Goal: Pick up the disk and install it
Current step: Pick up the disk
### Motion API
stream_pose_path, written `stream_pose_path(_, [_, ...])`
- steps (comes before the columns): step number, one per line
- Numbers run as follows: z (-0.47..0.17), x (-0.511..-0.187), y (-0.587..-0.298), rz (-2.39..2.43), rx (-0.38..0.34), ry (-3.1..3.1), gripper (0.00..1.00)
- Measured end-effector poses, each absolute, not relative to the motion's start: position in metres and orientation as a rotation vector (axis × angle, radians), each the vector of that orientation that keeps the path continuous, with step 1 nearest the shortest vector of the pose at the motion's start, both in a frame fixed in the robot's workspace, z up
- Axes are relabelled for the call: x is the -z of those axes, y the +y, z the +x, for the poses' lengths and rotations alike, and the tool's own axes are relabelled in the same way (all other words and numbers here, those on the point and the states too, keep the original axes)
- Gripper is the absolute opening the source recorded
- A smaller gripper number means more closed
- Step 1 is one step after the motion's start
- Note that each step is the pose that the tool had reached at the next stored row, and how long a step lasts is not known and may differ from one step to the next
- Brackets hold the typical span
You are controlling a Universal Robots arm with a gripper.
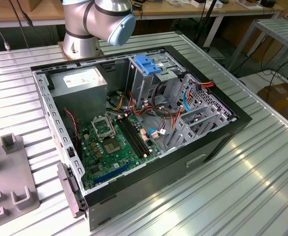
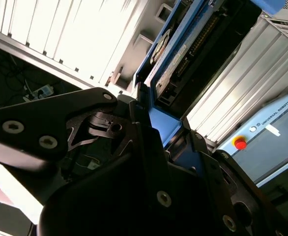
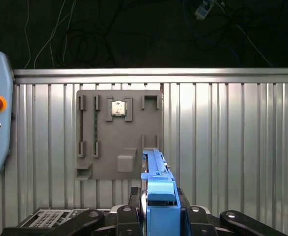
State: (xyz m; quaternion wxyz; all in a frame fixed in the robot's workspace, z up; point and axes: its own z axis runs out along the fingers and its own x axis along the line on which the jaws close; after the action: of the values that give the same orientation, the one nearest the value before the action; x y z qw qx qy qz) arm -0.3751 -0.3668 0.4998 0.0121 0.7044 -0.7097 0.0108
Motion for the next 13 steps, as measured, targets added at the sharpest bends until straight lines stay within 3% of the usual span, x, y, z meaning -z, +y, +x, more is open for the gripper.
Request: stream_pose_path(13, [-0.361, -0.500, -0.367, 2.196, -0.034, -2.212, 0.36])
